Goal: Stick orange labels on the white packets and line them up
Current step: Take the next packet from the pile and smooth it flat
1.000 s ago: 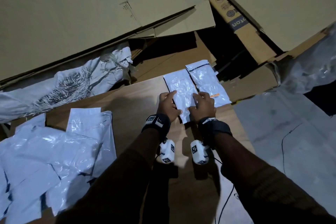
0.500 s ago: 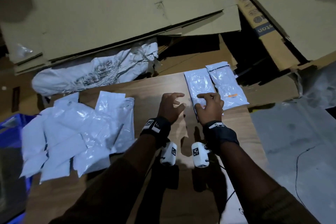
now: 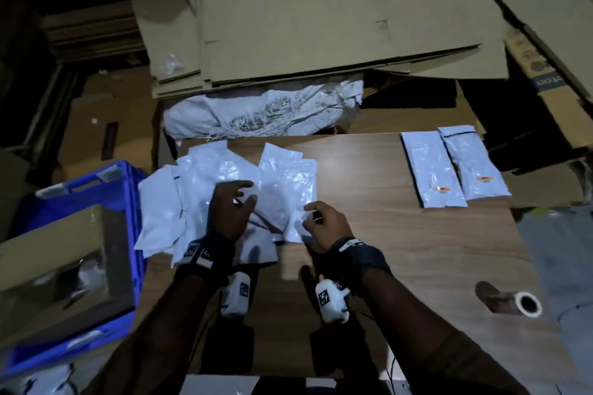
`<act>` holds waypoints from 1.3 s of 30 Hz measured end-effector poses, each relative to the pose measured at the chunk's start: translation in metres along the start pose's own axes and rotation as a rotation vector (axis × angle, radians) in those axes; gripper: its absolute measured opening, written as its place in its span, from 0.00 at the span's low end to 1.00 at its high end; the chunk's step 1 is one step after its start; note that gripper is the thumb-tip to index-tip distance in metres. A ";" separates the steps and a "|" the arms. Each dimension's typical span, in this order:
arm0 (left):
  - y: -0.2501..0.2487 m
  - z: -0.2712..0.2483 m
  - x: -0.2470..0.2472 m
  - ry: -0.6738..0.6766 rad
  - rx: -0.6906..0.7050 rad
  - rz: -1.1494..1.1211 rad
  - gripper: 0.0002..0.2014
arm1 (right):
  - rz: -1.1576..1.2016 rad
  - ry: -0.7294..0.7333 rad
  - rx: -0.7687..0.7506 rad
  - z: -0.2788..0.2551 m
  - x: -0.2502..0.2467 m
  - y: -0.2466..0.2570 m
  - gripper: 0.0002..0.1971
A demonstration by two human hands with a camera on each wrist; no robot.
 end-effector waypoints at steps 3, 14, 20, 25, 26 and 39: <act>0.033 0.027 -0.030 -0.040 0.048 0.158 0.19 | -0.060 0.030 0.048 0.011 0.033 0.001 0.21; 0.053 0.071 -0.014 0.203 0.241 0.263 0.19 | 0.074 -0.042 0.161 0.030 0.081 -0.010 0.28; 0.062 0.050 -0.003 0.318 0.113 0.196 0.27 | 0.484 -0.129 0.217 0.027 0.080 -0.007 0.20; 0.047 0.026 0.009 0.455 0.075 0.258 0.23 | 0.682 -0.167 0.227 0.019 0.073 -0.009 0.12; 0.041 0.020 0.011 0.474 0.071 0.262 0.25 | 0.672 -0.154 0.229 0.016 0.069 -0.009 0.12; -0.067 -0.074 0.054 0.382 0.329 0.106 0.34 | 0.609 -0.227 0.125 -0.082 -0.059 -0.057 0.11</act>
Point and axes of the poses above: each hand's wrist, its own z-axis towards the middle knuckle, its own x-axis out of the palm, y = z × x, the point moved 6 cm from there along z, towards the middle knuckle, and after that the axes turned 8 degrees about z, right-handed, at the moved point
